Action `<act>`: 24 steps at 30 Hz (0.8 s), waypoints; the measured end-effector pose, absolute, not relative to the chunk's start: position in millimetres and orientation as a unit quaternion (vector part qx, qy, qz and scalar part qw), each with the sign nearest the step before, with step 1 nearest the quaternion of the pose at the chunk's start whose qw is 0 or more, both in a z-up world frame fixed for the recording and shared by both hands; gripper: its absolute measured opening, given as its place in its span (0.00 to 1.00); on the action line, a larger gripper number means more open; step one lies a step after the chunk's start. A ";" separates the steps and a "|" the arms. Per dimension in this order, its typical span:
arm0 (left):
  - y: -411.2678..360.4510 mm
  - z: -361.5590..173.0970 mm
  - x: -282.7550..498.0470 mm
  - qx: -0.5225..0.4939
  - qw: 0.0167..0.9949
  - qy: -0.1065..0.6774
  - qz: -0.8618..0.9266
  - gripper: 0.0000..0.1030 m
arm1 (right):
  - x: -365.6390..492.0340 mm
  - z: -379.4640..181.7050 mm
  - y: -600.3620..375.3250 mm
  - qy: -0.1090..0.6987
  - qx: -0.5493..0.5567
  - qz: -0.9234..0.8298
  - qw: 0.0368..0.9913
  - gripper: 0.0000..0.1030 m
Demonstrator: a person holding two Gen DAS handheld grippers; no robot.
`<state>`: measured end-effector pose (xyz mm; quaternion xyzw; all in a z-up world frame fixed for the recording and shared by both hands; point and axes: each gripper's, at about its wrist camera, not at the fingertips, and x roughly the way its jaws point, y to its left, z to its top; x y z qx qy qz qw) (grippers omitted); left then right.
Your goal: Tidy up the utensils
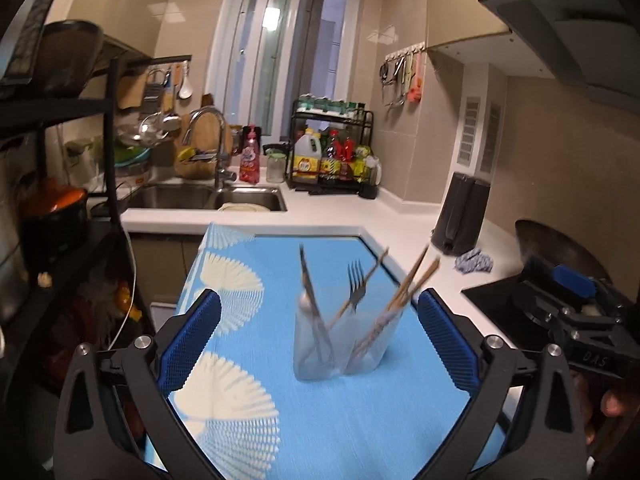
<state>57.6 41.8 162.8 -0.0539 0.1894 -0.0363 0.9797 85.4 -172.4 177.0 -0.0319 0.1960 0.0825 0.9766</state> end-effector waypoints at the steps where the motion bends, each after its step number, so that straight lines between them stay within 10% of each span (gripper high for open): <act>1: 37.6 148.5 55.6 -0.052 0.979 0.195 -0.029 0.93 | 82.7 166.6 -174.9 0.200 -0.032 0.077 0.976 0.95; 24: 13.0 73.3 49.9 -0.041 0.971 0.235 0.013 0.93 | 85.7 69.2 -191.4 0.212 -0.016 0.074 0.974 0.95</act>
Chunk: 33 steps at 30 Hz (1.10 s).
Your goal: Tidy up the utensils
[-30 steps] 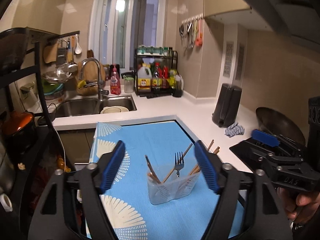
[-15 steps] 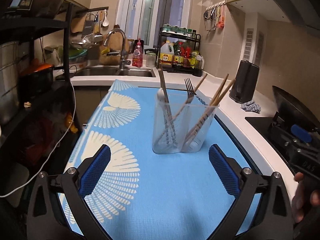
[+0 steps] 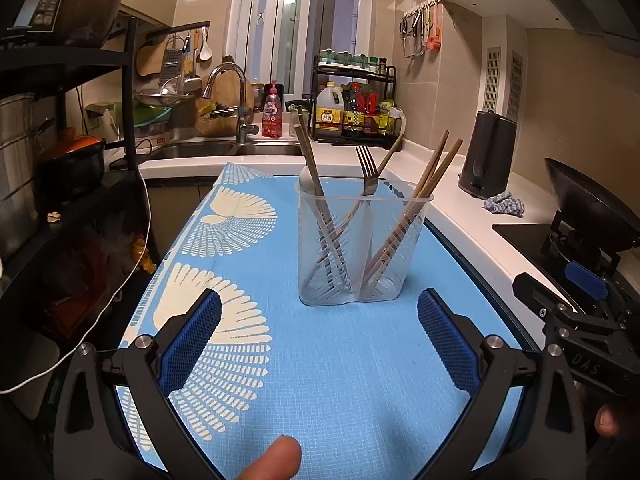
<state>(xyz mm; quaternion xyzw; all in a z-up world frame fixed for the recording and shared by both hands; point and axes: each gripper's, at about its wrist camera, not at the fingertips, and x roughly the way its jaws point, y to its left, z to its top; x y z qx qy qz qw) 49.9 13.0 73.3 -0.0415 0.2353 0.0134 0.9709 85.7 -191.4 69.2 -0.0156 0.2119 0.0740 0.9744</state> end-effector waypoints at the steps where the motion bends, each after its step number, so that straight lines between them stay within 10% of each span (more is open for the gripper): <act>1: 13.5 72.1 49.8 -0.040 0.971 0.237 0.014 0.93 | 85.6 68.6 -191.4 0.212 -0.015 0.073 0.974 0.95; 33: 14.6 66.9 49.6 -0.040 0.969 0.242 0.020 0.93 | 80.1 70.1 -188.5 0.200 -0.023 0.076 0.977 0.95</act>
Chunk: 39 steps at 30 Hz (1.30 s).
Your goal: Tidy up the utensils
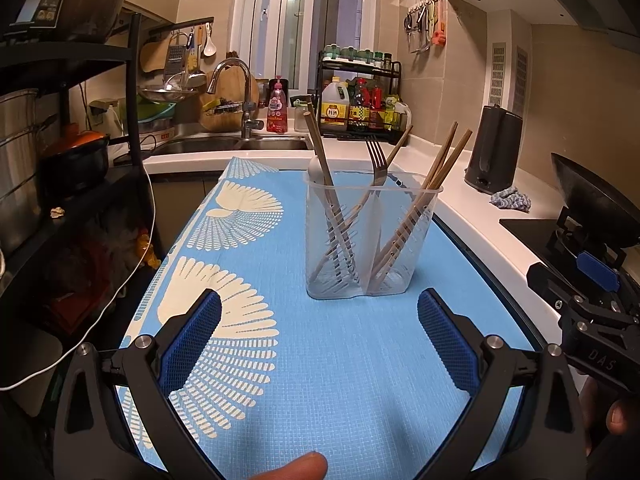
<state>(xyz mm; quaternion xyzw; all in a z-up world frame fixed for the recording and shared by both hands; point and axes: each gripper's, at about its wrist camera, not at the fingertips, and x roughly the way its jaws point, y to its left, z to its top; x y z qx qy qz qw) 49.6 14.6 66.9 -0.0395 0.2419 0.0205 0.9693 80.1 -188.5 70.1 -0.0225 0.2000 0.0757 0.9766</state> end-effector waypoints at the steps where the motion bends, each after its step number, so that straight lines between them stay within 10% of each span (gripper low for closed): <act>1: 14.6 66.9 49.6 -0.040 0.969 0.242 0.020 0.93 | 80.0 70.1 -188.6 0.199 -0.023 0.075 0.977 0.95; 39: 11.5 67.6 50.6 -0.035 0.970 0.240 0.014 0.93 | 78.5 71.5 -186.4 0.198 -0.023 0.076 0.977 0.95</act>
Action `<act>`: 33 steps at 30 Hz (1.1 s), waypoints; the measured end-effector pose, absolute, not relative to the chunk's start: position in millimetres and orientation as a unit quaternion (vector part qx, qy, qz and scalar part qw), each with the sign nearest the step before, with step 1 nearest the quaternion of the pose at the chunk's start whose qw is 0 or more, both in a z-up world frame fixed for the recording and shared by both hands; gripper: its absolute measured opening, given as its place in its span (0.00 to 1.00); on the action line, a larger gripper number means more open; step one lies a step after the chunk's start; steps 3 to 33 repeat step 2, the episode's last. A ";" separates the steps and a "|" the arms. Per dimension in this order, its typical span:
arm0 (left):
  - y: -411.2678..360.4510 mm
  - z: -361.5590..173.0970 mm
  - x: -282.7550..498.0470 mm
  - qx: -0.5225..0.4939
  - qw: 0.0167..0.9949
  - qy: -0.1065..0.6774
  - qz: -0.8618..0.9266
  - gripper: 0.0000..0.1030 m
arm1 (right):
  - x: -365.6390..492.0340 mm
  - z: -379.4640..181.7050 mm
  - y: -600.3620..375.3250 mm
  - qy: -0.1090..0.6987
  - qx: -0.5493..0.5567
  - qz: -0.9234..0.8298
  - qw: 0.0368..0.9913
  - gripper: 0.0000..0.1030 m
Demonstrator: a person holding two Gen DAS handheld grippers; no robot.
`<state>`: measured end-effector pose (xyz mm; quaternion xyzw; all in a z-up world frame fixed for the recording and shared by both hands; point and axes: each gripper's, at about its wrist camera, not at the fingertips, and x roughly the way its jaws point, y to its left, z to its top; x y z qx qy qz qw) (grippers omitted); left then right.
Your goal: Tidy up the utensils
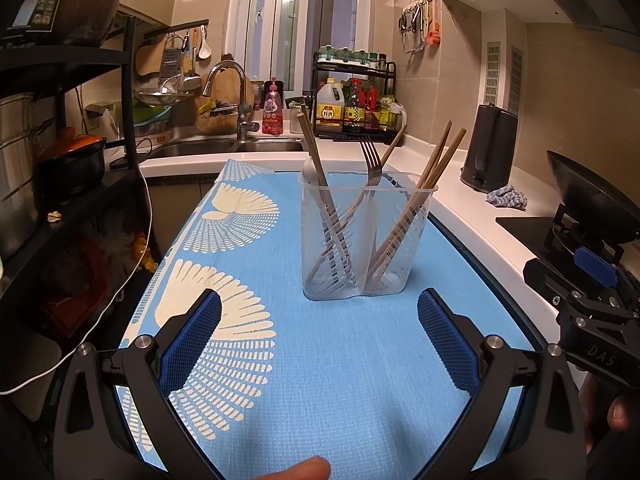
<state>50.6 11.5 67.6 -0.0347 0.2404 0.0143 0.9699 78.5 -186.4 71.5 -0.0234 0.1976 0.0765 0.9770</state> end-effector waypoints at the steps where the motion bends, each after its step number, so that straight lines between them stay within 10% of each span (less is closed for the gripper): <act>1: 11.6 67.6 51.0 -0.035 0.970 0.241 0.015 0.93 | 78.2 71.4 -186.2 0.198 -0.023 0.077 0.977 0.95; 33: 13.0 67.6 51.3 -0.035 0.970 0.241 0.016 0.93 | 78.2 71.7 -185.8 0.198 -0.024 0.077 0.977 0.95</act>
